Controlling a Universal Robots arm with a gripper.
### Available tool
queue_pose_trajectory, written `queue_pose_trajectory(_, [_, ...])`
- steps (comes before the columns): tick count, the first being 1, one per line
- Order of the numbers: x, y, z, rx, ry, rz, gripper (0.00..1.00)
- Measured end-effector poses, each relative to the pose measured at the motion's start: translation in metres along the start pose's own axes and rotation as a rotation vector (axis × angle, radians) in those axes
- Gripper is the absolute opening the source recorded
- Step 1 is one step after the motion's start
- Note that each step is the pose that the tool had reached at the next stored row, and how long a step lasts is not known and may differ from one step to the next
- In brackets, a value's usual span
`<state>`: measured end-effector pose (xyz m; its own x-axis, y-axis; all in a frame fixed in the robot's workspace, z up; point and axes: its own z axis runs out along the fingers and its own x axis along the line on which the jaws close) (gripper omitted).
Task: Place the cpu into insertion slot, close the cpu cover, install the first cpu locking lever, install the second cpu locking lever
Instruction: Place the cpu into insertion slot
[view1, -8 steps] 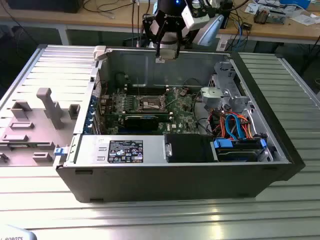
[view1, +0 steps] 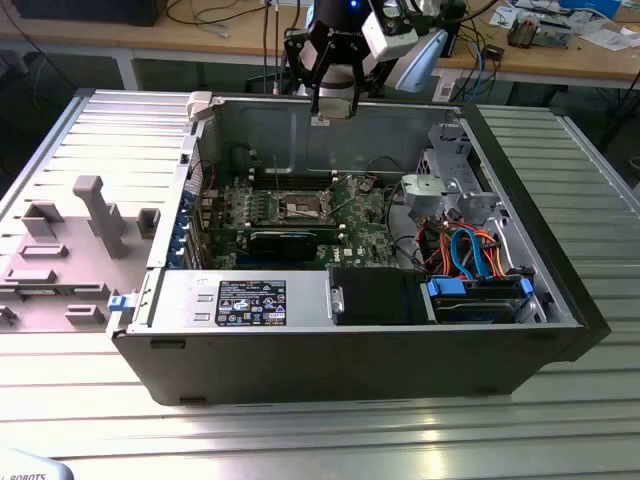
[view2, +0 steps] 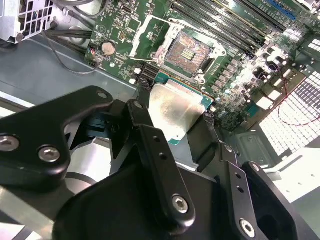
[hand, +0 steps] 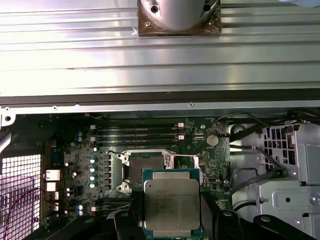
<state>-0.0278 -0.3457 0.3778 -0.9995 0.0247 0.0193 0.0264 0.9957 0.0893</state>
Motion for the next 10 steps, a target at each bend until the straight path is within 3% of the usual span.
queue_pose_trajectory(10, [0.0000, -0.0002, 0.0022, 0.0000, 0.0000, 0.000, 0.54])
